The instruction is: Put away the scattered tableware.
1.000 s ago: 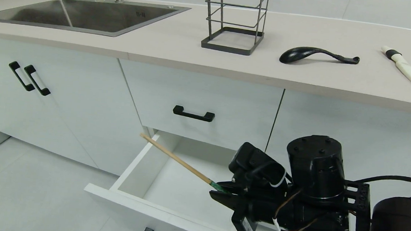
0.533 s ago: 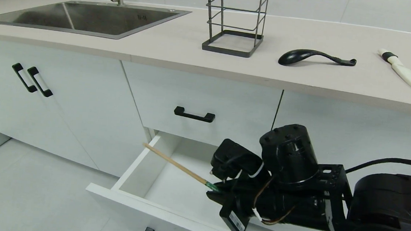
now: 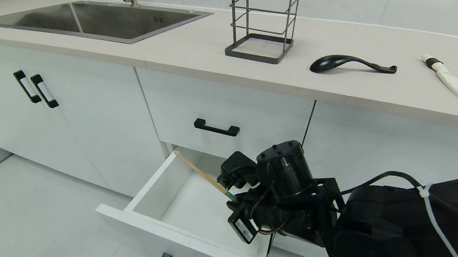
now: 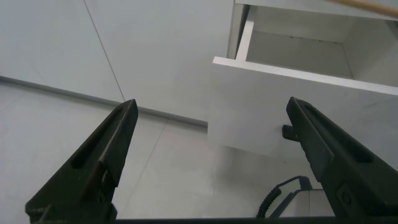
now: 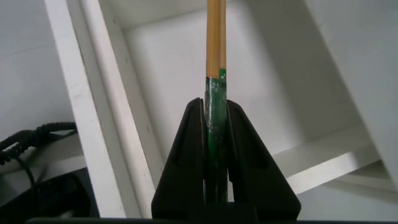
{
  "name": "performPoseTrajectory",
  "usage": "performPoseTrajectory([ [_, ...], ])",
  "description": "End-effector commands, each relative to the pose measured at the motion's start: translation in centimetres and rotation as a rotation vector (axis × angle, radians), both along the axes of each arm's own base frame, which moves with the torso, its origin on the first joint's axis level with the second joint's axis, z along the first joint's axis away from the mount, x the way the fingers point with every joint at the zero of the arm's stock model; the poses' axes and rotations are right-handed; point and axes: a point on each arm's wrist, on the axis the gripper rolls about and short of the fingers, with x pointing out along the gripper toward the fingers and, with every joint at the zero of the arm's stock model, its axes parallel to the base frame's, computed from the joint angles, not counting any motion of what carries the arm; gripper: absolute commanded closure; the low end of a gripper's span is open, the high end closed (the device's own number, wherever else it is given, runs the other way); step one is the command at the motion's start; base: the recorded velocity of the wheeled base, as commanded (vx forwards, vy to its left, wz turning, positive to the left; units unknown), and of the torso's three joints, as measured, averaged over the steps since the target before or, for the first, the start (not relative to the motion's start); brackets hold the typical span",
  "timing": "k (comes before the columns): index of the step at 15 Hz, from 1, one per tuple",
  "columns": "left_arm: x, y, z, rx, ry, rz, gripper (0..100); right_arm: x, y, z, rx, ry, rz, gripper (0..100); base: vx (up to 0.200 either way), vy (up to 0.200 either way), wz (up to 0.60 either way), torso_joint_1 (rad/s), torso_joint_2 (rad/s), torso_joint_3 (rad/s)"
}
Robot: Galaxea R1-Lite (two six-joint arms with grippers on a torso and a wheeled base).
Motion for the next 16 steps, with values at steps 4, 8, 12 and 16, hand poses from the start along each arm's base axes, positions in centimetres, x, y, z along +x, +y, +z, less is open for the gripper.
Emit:
performPoseTrajectory([
  [4, 0.0, 0.0, 0.0, 0.000, -0.001, 0.000, 0, 2.4, 0.5, -2.3, -0.053, 0.036, -0.049, 100, 0.000, 0.000, 0.00, 0.000, 0.00, 0.000],
  [8, 0.0, 0.0, 0.0, 0.000, -0.001, 0.000, 0, 4.1, 1.6, -2.7, -0.085, 0.032, -0.099, 100, 0.000, 0.000, 0.00, 0.000, 0.00, 0.000],
  [12, 0.0, 0.0, 0.0, 0.000, 0.000, 0.000, 0, 4.6, 2.1, -4.2, -0.112, 0.051, -0.101, 100, 0.000, 0.000, 0.00, 0.000, 0.00, 0.000],
  [16, 0.0, 0.0, 0.0, 0.000, -0.001, 0.000, 0, 5.0, 2.6, -4.9, -0.128, 0.054, -0.110, 100, 0.000, 0.000, 0.00, 0.000, 0.00, 0.000],
])
